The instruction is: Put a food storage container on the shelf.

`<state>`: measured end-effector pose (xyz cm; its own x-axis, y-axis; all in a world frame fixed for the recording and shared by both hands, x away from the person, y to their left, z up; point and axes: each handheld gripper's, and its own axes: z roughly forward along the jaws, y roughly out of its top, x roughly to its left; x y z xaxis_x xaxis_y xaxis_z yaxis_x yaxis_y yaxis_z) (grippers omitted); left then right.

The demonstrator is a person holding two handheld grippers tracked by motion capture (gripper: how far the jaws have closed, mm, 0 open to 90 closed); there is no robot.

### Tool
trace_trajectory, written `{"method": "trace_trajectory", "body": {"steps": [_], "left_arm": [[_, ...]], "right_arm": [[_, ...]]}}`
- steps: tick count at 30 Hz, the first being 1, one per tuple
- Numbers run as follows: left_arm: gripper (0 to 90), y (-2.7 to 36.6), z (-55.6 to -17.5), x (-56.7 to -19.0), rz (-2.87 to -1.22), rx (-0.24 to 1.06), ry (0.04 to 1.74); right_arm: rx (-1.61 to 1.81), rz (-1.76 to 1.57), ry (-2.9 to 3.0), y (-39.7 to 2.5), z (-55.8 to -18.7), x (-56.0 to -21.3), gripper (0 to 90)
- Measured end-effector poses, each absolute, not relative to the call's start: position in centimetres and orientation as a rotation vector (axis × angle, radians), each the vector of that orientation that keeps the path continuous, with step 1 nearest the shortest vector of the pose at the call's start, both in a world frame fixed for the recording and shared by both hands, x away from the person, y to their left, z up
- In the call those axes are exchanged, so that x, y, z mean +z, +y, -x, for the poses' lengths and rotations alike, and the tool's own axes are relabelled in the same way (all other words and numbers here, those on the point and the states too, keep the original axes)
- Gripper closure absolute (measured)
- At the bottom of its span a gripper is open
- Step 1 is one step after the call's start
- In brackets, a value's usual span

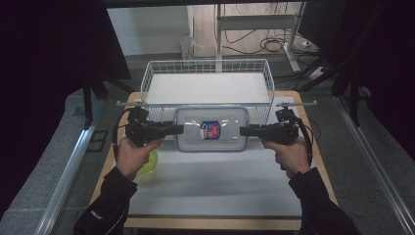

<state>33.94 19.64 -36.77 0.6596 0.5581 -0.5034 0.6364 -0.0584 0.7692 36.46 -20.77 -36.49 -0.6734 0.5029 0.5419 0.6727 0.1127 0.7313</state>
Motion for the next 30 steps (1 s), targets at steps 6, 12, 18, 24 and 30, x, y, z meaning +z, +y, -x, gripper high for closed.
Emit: {"method": "trace_trajectory", "body": {"steps": [6, 12, 18, 24, 30], "left_arm": [[51.6, 20.0, -35.2, -35.0, -1.715, -0.069, 0.967], [51.6, 20.4, -36.5, -33.8, -1.705, -0.063, 0.961], [51.7, 20.7, -37.9, -33.1, -1.692, -0.072, 0.961], [51.7, 20.7, -39.2, -32.1, -1.687, -0.068, 0.957], [51.6, 20.4, -40.7, -31.3, -1.683, -0.069, 0.961]], "right_arm": [[-1.623, 1.178, -2.209, -20.4, -38.1, -34.7, 55.0], [-1.632, 1.177, -2.208, -20.1, -39.1, -33.6, 55.0], [-1.641, 1.184, -2.216, -19.7, -40.5, -32.3, 55.0], [-1.657, 1.193, -2.208, -19.8, -41.9, -31.2, 54.9], [-1.674, 1.200, -2.198, -19.9, -43.0, -30.7, 54.9]]}}
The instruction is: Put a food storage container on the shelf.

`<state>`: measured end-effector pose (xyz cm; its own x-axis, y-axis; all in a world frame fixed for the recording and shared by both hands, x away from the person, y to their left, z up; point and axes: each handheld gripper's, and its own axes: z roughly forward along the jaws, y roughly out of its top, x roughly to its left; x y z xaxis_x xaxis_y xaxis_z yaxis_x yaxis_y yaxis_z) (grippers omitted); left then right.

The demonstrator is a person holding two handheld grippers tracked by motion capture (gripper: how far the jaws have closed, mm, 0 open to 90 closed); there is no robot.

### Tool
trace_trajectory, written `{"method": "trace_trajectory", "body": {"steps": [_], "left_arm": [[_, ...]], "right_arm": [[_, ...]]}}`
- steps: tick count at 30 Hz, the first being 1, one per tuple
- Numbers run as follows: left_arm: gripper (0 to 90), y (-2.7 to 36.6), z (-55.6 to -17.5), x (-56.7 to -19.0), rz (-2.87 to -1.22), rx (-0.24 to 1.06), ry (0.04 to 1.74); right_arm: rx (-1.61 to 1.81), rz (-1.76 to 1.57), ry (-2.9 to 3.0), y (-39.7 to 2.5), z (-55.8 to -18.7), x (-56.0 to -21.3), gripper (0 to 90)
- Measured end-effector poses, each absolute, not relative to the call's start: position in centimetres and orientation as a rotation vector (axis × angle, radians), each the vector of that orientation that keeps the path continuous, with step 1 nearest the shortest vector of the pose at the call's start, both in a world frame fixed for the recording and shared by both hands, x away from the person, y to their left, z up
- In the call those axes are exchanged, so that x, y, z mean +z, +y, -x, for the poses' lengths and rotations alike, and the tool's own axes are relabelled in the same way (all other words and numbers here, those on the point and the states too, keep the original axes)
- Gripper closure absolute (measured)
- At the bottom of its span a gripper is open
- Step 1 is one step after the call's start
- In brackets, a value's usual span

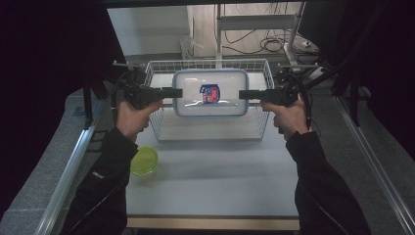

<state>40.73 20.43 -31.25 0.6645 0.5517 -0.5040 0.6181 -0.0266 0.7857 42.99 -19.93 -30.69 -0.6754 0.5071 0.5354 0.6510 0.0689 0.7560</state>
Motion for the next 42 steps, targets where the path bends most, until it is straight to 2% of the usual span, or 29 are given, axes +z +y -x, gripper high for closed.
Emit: {"method": "trace_trajectory", "body": {"steps": [24, 42], "left_arm": [[50.8, 20.9, -45.1, -30.9, -1.643, -0.062, 1.012], [49.0, 20.8, -45.1, -31.9, -1.643, -0.021, 1.002]], "right_arm": [[-1.662, 1.284, -2.143, -19.1, -47.7, -30.1, 54.1], [-1.669, 1.292, -2.131, -19.0, -48.4, -30.8, 53.0]]}}
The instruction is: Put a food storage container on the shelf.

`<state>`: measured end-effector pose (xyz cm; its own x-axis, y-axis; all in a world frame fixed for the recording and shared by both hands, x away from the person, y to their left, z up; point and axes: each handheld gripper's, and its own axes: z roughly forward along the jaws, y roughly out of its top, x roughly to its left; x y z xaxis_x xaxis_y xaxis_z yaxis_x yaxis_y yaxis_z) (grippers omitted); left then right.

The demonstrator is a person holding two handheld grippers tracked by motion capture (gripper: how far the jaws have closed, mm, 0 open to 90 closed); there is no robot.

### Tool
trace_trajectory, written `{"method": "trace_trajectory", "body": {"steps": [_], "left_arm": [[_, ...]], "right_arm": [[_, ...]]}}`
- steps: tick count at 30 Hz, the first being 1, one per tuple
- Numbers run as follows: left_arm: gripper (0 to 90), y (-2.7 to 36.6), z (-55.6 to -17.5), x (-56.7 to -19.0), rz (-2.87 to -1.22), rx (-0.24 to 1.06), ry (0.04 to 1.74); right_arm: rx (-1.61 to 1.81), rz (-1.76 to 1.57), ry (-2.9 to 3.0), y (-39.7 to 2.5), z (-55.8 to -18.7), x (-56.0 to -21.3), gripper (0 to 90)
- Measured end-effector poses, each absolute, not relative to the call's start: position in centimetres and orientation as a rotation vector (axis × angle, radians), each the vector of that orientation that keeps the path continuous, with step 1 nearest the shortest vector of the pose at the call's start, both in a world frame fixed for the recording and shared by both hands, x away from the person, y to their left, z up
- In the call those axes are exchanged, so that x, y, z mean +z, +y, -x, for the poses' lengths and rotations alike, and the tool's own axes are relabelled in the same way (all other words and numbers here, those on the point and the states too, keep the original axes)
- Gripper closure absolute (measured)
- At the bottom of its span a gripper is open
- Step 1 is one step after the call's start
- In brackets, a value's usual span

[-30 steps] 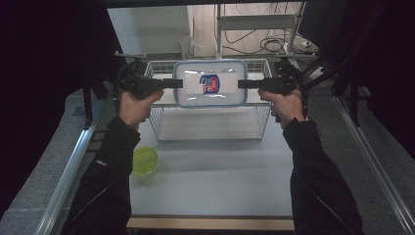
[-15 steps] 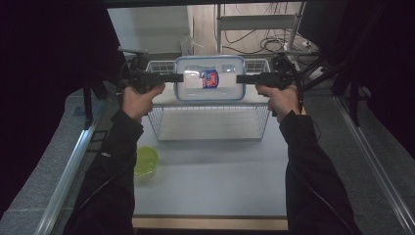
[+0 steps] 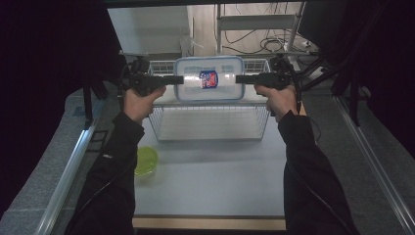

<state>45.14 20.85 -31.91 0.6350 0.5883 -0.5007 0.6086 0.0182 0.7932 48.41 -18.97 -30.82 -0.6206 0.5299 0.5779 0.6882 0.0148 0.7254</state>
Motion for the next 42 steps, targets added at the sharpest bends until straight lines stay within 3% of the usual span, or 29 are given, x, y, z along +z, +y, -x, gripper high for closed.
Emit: {"method": "trace_trajectory", "body": {"steps": [16, 18, 22, 28, 30, 31, 32, 33, 34, 35, 36, 37, 38, 39, 40, 41, 42], "left_arm": [[42.7, 20.4, -45.9, -32.3, -1.655, 0.042, 1.050], [42.4, 20.1, -45.9, -32.6, -1.679, 0.064, 1.045], [38.0, 20.3, -45.9, -32.8, -1.648, 0.050, 1.038], [31.1, 20.1, -45.0, -32.4, -1.686, 0.157, 1.006], [30.2, 20.2, -44.0, -32.2, -1.700, 0.193, 0.974], [31.0, 20.2, -44.0, -32.2, -1.700, 0.193, 0.974], [33.0, 20.2, -43.0, -32.0, -1.727, 0.247, 0.942], [34.7, 20.2, -43.0, -32.0, -1.727, 0.247, 0.942], [40.3, 20.2, -42.0, -32.1, -1.744, 0.283, 0.905], [45.3, 20.2, -42.0, -32.1, -1.744, 0.283, 0.905], [52.5, 20.1, -41.4, -32.3, -1.752, 0.302, 0.881], [52.5, 20.0, -41.1, -32.5, -1.769, 0.316, 0.870], [66.6, 19.8, -40.9, -32.7, -1.780, 0.329, 0.870], [66.6, 19.6, -40.8, -33.0, -1.792, 0.335, 0.872], [76.7, 19.3, -40.8, -33.3, -1.800, 0.337, 0.878], [76.7, 19.0, -40.9, -33.5, -1.808, 0.340, 0.886], [82.5, 18.6, -41.0, -33.8, -1.810, 0.350, 0.896]], "right_arm": [[-1.704, 1.335, -2.137, -18.7, -49.0, -31.2, 47.5], [-1.714, 1.354, -2.143, -18.9, -49.0, -31.3, 53.8], [-1.731, 1.368, -2.171, -19.0, -49.2, -31.6, 52.2], [-1.751, 1.369, -2.264, -19.0, -48.7, -31.2, 52.7], [-1.766, 1.347, -2.329, -19.3, -47.9, -30.7, 56.5], [-1.766, 1.347, -2.329, -19.3, -47.9, -30.7, 56.5], [-1.774, 1.315, -2.393, -19.6, -46.9, -30.3, 65.2], [-1.774, 1.315, -2.393, -19.6, -46.9, -30.3, 65.2], [-1.782, 1.302, -2.444, -19.8, -46.0, -30.2, 75.3], [-1.782, 1.302, -2.444, -19.8, -46.0, -30.2, 75.3], [-1.786, 1.265, -2.489, -19.9, -45.0, -30.4, 84.2], [-1.786, 1.265, -2.489, -19.9, -45.0, -30.4, 84.2], [-1.757, 1.216, -2.542, -19.5, -44.3, -31.0, 89.2], [-1.757, 1.216, -2.542, -19.5, -44.3, -31.0, 89.2], [-1.713, 1.181, -2.595, -18.8, -44.1, -31.8, 89.8], [-1.713, 1.181, -2.595, -18.8, -44.1, -31.8, 89.8], [-1.684, 1.166, -2.614, -18.1, -44.2, -32.6, 89.8]]}}
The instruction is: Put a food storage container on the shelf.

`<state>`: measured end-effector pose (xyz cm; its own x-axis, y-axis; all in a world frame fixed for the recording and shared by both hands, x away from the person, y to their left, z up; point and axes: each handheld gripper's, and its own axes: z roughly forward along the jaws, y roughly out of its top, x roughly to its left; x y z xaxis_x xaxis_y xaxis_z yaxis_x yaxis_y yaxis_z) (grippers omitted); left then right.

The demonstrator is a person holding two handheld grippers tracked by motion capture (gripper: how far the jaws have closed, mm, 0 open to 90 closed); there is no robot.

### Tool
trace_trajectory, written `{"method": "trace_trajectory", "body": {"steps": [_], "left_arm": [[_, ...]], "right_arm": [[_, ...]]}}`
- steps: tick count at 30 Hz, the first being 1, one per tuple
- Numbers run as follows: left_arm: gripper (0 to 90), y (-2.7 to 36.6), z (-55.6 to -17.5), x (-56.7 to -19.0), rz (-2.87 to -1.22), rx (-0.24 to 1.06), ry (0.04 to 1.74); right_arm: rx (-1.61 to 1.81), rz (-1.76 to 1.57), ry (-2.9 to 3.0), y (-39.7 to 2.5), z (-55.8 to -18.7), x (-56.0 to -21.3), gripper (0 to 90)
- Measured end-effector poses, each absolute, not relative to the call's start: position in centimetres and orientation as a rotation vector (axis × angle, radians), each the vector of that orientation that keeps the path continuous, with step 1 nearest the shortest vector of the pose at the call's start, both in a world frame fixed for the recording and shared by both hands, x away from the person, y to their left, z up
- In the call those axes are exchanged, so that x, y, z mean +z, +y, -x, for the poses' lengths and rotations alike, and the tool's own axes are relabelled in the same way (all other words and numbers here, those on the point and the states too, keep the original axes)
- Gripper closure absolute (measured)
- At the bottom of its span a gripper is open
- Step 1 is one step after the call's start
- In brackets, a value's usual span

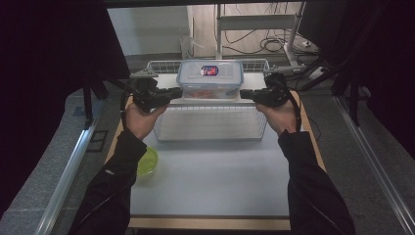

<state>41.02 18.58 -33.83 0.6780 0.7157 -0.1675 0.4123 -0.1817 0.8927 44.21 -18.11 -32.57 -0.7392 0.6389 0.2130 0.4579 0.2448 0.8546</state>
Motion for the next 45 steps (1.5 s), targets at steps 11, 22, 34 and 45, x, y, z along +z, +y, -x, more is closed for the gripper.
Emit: {"method": "trace_trajectory", "body": {"steps": [11, 22, 34, 45], "left_arm": [[84.0, 17.3, -42.1, -34.8, -1.821, 0.370, 0.953], [74.3, 17.2, -40.6, -34.8, -1.813, 0.350, 0.911], [30.4, 16.7, -36.0, -36.3, -1.874, 0.446, 0.861], [16.4, 16.0, -32.6, -38.3, -1.935, 0.465, 0.821]], "right_arm": [[1.505, -1.088, 2.332, -17.1, -45.2, -33.4, 89.9], [1.505, -1.066, 2.350, -16.8, -44.6, -33.5, 86.0], [1.469, -0.962, 2.356, -17.1, -40.9, -34.7, 46.9], [1.448, -0.898, 2.343, -17.5, -38.3, -36.0, 28.4]]}}
